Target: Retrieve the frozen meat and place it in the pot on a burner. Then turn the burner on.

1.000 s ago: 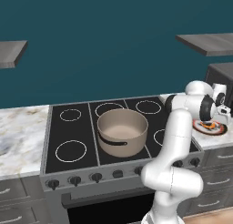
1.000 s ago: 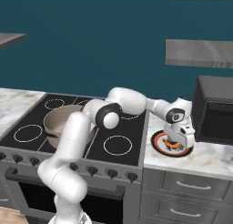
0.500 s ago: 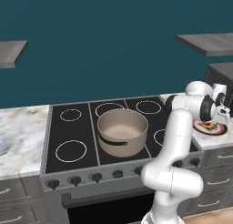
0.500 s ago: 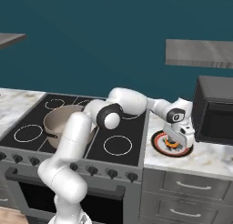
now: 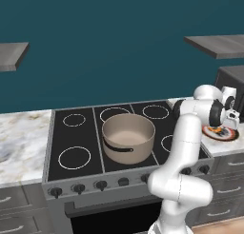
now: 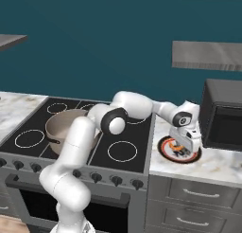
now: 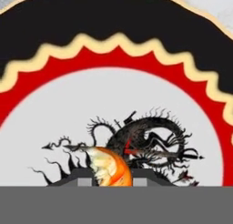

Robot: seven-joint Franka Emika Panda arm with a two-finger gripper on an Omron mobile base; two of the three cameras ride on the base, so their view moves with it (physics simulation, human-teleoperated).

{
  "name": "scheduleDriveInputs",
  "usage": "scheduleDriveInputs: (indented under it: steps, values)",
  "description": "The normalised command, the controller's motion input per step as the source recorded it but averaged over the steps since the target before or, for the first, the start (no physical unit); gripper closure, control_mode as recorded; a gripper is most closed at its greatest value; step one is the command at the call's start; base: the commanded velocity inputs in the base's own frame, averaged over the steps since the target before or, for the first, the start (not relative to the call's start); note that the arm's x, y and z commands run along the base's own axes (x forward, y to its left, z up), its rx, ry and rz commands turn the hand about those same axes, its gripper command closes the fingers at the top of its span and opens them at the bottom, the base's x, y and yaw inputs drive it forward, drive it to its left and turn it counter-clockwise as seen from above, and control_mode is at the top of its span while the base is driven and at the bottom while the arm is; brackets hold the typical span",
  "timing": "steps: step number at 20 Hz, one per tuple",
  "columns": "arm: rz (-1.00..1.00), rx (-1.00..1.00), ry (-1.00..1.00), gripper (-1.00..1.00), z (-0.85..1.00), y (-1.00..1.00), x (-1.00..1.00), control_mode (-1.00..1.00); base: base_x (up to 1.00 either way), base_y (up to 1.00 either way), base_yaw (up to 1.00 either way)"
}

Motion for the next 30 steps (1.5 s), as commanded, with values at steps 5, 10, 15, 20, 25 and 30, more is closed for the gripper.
scheduleDriveInputs:
  steps: [5, 10, 15, 20, 25, 30]
  values:
    - [-0.13, 0.00, -0.03, 1.00, 0.17, -0.02, -0.01, -1.00, 0.00, 0.00, 0.00]
    - [-0.10, 0.00, -0.02, 1.00, 0.31, 0.00, -0.14, -1.00, 0.00, 0.00, 0.00]
    - [-0.05, -0.02, 0.00, 1.00, 0.19, 0.18, -0.46, -1.00, 0.00, 0.00, 0.00]
    - [0.00, -0.13, -0.01, 1.00, 0.36, 0.52, -0.57, -1.00, 0.00, 0.00, 0.00]
    - [0.00, -0.12, 0.00, 1.00, 0.21, 0.62, -0.61, -1.00, 0.00, 0.00, 0.00]
    - [0.00, -0.18, 0.00, 1.00, 0.19, 0.89, -0.36, -1.00, 0.00, 0.00, 0.00]
